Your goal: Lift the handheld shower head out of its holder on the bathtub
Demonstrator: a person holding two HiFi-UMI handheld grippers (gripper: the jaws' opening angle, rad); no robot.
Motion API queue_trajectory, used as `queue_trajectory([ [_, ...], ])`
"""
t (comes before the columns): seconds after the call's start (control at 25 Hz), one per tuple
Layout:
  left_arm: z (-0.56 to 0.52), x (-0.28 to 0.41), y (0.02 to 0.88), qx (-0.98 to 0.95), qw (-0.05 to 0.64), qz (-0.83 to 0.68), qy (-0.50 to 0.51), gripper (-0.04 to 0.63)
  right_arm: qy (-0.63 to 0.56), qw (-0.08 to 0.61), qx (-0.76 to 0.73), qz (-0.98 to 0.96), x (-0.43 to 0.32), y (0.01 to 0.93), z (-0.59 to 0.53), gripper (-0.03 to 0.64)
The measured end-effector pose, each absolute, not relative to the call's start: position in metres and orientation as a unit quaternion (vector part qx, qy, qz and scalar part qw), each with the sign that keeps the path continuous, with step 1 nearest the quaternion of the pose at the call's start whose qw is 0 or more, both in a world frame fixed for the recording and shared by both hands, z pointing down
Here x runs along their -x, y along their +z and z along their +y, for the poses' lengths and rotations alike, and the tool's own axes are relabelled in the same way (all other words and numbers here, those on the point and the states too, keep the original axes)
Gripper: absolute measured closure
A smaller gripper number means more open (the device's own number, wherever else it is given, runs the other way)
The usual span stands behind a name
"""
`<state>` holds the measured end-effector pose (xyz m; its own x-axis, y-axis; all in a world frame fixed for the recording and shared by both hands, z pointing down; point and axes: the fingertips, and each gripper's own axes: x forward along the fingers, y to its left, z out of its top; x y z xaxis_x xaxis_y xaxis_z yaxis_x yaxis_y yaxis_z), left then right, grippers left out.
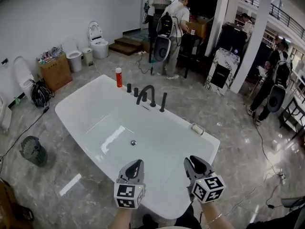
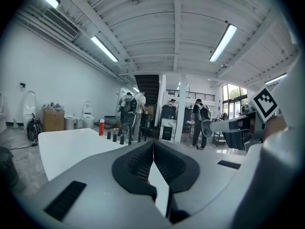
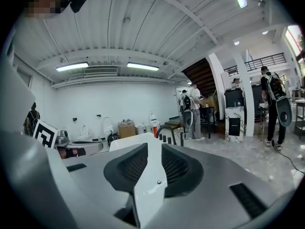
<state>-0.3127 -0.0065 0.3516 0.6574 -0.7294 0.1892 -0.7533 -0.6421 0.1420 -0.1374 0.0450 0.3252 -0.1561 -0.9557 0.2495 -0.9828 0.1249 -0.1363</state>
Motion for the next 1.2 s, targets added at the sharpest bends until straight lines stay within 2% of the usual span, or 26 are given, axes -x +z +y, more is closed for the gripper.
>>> queue_trajectory([
  [0.24,-0.057,0.236,0.371,-0.897,0.109,-0.424,0.066,0.575,0.14,0.048,-0.623,-0.768,0.064,0.347,-0.021,0.522],
  [0.68,-0.21,0.061,0.418,-0.853,0.136,-0.495,0.096,0.575,0.156,0.069,-0.56,-0.811,-0.131,0.406,-0.22,0.522],
  [0.92,-0.278,0.025,0.446,-0.843,0.13,-0.511,0.108,0.575,0.147,0.078,-0.533,-0.829,-0.155,0.447,-0.326,0.522],
  [1.2,-0.35,0.006,0.502,-0.836,0.14,-0.518,0.112,0.575,0.13,0.117,-0.513,-0.841,-0.149,0.524,-0.45,0.522],
])
